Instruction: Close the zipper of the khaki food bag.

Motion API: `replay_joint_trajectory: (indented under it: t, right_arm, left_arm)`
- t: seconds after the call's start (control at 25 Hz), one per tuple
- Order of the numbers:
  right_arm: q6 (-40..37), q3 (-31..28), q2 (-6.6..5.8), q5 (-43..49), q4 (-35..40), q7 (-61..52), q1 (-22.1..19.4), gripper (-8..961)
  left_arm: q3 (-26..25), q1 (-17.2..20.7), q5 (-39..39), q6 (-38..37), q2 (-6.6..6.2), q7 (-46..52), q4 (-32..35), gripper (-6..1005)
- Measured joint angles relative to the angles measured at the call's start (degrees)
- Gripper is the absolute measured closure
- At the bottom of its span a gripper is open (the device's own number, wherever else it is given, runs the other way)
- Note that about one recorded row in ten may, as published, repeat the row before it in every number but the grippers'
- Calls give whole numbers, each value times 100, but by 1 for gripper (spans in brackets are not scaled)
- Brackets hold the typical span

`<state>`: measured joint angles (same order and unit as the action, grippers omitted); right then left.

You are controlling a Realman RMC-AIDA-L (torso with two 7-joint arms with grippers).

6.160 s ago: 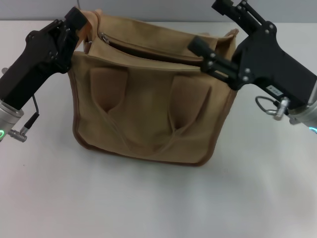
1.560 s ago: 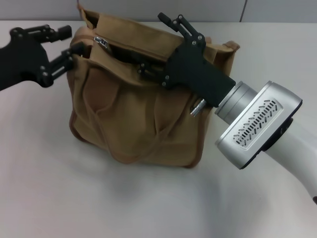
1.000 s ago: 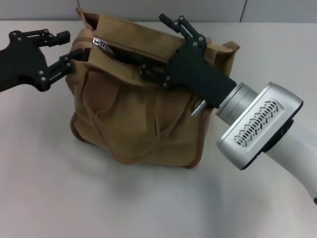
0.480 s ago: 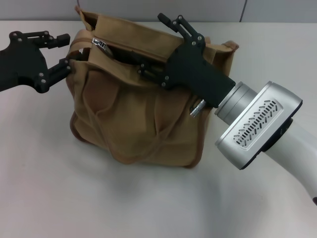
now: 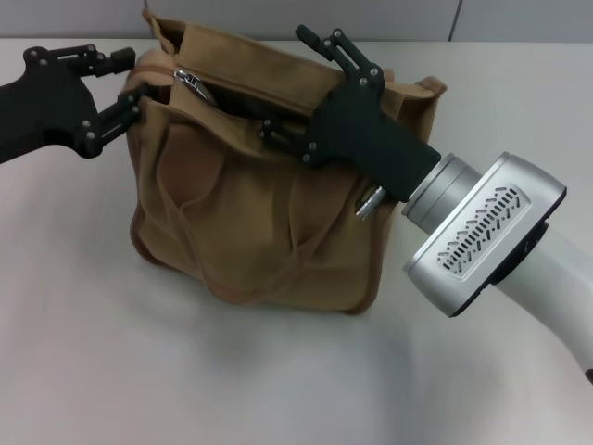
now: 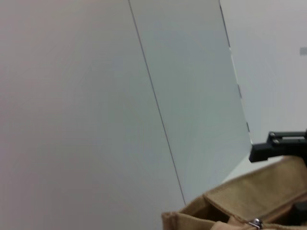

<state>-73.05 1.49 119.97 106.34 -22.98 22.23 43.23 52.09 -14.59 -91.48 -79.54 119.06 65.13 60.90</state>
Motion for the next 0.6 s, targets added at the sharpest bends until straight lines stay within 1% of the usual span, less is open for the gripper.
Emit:
replay_joint_trajectory:
  t: [0.12, 0.44, 0.6]
  right_arm:
    - [1, 0, 0, 0, 28, -147, 17, 128]
    - [1, 0, 0, 0, 44, -182, 27, 127]
    - [1, 0, 0, 0, 53, -184, 27, 127]
  left_arm:
    - [36, 7, 121, 88, 0, -31, -53, 604]
    - [178, -7, 149, 162, 3, -34, -197, 606]
    - [229, 8, 590, 165, 2, -55, -389, 607]
